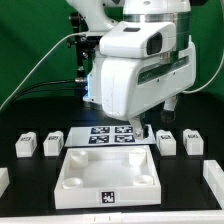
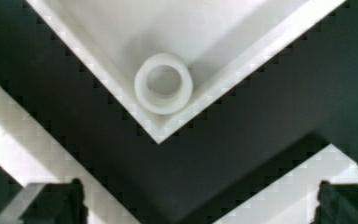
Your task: Assemble one leg
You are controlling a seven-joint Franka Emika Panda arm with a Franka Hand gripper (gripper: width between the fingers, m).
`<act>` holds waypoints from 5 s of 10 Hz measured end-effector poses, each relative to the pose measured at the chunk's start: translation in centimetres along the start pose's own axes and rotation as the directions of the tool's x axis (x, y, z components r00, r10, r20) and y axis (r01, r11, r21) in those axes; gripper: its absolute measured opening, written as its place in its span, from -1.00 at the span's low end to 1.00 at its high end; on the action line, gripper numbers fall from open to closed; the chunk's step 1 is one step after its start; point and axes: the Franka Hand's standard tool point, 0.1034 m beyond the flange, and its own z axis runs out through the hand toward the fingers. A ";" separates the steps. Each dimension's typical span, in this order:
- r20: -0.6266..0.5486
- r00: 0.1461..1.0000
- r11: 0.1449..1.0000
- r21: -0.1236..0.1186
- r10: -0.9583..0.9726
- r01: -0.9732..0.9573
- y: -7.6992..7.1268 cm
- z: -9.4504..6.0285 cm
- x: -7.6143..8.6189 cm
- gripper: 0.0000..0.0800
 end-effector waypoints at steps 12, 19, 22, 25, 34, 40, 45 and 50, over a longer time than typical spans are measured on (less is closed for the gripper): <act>0.000 1.000 1.000 0.000 -0.012 0.012 -0.1 0.1 0.0 0.62; -0.006 0.699 0.698 -0.049 -0.715 0.714 -6.9 5.7 -10.1 0.62; -0.019 0.744 0.744 -0.033 -0.668 0.667 -5.6 8.3 -12.7 0.62; -0.025 0.773 0.774 -0.006 -0.634 0.634 -5.2 9.9 -13.7 0.62; -0.026 0.775 0.775 -0.001 -0.631 0.631 -5.2 10.3 -13.7 -0.83; -0.026 0.775 0.775 -0.001 -0.631 0.631 -5.2 10.3 -13.7 -0.86; -0.030 0.778 0.779 -0.014 -0.627 0.627 -4.6 9.8 -11.6 -0.85; -0.050 0.799 0.800 -0.030 -0.600 0.599 -4.5 10.0 -5.2 -0.85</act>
Offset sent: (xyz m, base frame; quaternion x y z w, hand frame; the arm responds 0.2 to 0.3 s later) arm 0.0000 0.0000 0.0000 0.0000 0.0000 0.0000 1.0000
